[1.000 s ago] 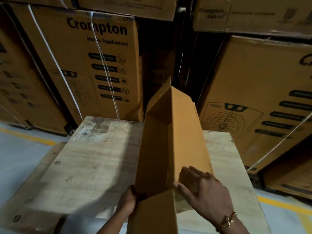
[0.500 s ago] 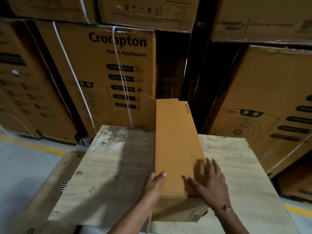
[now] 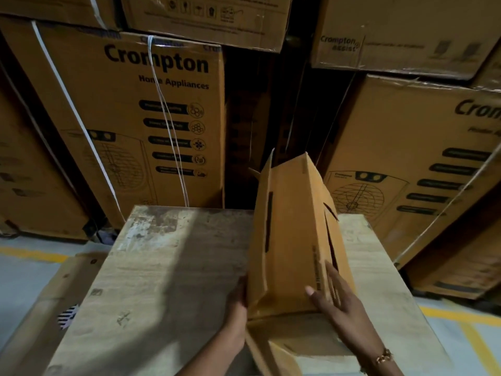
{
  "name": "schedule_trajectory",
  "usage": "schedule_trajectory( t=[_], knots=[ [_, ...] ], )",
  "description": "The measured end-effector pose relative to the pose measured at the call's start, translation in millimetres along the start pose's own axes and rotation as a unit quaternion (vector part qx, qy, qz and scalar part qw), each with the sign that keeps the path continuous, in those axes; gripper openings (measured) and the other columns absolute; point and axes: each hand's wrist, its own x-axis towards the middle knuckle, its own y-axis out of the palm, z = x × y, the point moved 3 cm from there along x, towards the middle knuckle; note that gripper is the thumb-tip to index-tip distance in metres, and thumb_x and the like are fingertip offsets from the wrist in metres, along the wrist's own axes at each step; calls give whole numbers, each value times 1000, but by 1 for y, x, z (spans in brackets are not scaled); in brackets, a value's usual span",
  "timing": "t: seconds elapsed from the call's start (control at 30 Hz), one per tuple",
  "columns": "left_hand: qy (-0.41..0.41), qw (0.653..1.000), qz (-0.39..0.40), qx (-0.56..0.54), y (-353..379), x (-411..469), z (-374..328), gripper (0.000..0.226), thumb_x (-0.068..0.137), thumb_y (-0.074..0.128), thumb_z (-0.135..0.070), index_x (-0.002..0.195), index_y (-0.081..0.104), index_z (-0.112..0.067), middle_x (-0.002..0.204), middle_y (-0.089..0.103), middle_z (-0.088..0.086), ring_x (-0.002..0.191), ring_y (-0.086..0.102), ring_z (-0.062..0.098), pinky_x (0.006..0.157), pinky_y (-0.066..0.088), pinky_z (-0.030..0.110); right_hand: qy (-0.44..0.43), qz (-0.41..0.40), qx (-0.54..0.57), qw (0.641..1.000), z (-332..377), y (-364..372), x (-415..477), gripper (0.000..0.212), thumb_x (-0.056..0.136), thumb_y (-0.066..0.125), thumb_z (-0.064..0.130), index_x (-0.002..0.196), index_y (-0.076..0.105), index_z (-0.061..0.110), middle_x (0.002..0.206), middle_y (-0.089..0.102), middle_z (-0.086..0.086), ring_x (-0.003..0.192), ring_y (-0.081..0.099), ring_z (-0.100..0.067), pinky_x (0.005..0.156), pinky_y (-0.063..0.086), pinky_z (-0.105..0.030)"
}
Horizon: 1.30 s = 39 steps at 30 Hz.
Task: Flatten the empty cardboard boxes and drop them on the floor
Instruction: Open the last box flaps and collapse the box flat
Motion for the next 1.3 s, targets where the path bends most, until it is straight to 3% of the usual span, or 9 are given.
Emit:
schedule_trajectory(
  t=[0.13, 0.3, 0.4, 0.5, 0.63, 0.73, 0.83, 1.0, 1.3],
  knots=[
    [-34, 998, -33, -47, -52, 15, 19, 58, 103, 29, -51, 117, 66, -9, 118, 67, 18, 101, 62, 31, 85, 51, 41, -56, 45, -192, 979, 1, 42, 1, 103, 65, 38, 97, 152, 3, 52, 158, 1, 30, 145, 14, -2, 119, 25, -42],
    [-33, 990, -78, -110, -101, 6, 1, 59, 105, 24, -48, 144, 45, -10, 141, 54, 18, 129, 51, 36, 92, 48, 43, -90, 117, -274, 950, -2, 86, 5, 84, 80, 32, 86, 153, 16, 47, 161, 1, 27, 149, 5, -3, 120, 19, -41],
    [-107, 986, -89, -93, -133, 16, 12, 115, 66, 44, -93, 156, 23, -24, 155, 35, 17, 138, 37, 42, 108, 34, 55, -108, 95, -286, 947, -5, 87, 9, 72, 88, 36, 74, 150, 30, 38, 160, 16, 21, 148, 12, -9, 120, 19, -36],
    [-100, 991, -56, -70, -146, 26, 13, 138, 41, 50, -101, 155, 28, -26, 156, 35, 15, 137, 39, 45, 108, 34, 58, -95, 35, -330, 938, -16, 69, 21, 67, 90, 40, 68, 148, 33, 35, 159, 21, 16, 146, 18, -12, 116, 23, -37],
    [-35, 990, -67, 117, -133, 17, -4, 124, 52, 55, -96, 151, 38, -22, 155, 39, 7, 138, 40, 34, 101, 39, 44, 29, 24, -384, 922, -47, 41, 43, 126, 51, 2, 100, 156, 12, 31, 165, 2, 4, 150, 10, -24, 119, 22, -49],
    [87, 921, -79, 372, -116, 14, -16, 131, 45, 50, -101, 154, 26, -32, 161, 27, 0, 144, 31, 28, 112, 33, 50, 60, 51, -410, 909, -57, 40, 52, 143, 34, -3, 104, 156, 6, 30, 165, -6, -4, 151, 1, -33, 120, 17, -55],
    [237, 774, -16, 587, -74, 0, -30, 107, 69, 55, -85, 156, 13, -38, 165, 6, -8, 151, 11, 20, 117, 21, 46, 83, 63, -418, 902, -49, 48, 56, 145, 33, 11, 107, 156, 6, 30, 165, -9, -8, 149, -2, -41, 117, 15, -60],
    [251, 576, 79, 774, -26, 9, -37, 122, 67, 56, -84, 157, -7, -30, 157, -38, 1, 142, -37, 21, 117, -16, 47, 124, 54, -448, 884, -41, 62, 63, 138, 48, 30, 105, 157, -3, 26, 163, -12, -16, 146, -6, -51, 113, 17, -66],
    [178, 514, 168, 822, 9, 22, -44, 122, 72, 75, -59, 158, -5, -28, 164, -19, 0, 149, -21, 24, 120, -6, 47, 138, 63, -443, 884, -38, 57, 76, 119, 67, 53, 86, 156, 2, 26, 164, -7, -13, 146, 1, -50, 108, 32, -64]
  ],
)
